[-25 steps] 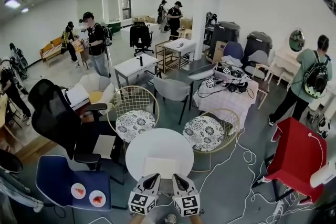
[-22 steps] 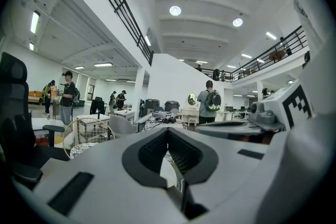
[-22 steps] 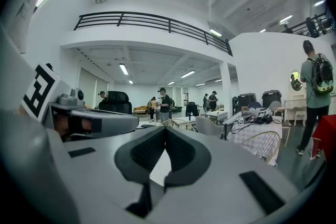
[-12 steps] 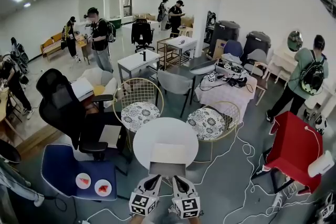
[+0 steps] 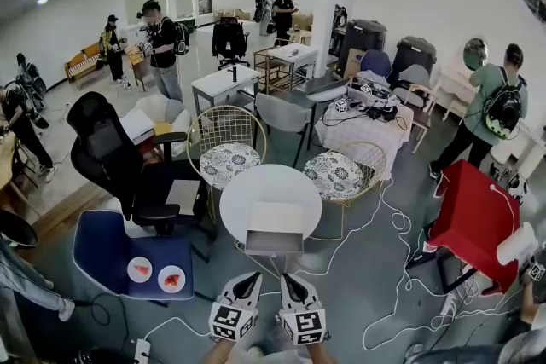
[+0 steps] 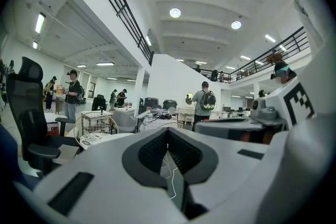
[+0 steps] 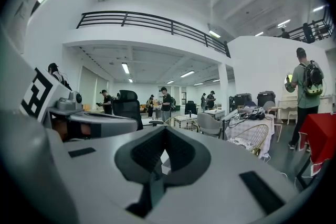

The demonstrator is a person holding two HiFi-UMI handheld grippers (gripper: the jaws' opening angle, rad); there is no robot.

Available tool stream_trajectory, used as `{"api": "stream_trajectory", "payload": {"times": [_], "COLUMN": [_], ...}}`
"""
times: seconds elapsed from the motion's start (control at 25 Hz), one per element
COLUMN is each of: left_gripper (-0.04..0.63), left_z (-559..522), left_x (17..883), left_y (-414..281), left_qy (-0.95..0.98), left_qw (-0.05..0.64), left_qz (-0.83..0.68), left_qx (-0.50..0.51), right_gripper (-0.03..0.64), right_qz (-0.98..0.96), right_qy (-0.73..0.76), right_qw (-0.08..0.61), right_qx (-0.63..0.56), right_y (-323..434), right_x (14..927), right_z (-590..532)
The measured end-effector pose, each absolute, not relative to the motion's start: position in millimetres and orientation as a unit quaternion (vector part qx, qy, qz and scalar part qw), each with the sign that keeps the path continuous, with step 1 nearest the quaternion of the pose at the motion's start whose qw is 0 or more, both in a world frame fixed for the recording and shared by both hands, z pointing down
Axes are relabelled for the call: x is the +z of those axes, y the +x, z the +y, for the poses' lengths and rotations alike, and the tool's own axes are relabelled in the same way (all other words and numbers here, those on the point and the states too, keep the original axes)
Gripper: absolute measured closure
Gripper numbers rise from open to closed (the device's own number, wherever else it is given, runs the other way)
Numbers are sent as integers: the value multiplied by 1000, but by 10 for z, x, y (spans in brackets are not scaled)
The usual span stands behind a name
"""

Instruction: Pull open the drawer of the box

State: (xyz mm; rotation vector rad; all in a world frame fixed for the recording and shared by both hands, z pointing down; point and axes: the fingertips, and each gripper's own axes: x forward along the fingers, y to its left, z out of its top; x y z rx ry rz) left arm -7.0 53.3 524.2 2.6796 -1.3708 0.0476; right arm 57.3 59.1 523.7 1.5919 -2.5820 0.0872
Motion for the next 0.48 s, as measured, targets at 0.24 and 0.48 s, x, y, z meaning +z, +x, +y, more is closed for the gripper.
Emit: {"api": "stream_trajectory", "payload": {"times": [0.24,0.48], "left_gripper": [583,583], "left_z": [852,1001], "left_x": [5316,5373], "left_y": [-55,-38], "left_qy": [888,888], "left_qw": [69,73], "left_qz": [-455,-453], "left_qx": [16,18], "right_gripper": [601,601], "right_qz": [-849,-849], "right_qy": [524,524], "right_qw": [56,60], "right_qx": [30,33], "right_y": [589,592], "right_x": [5295,5374], "right_z": [889,1059]}}
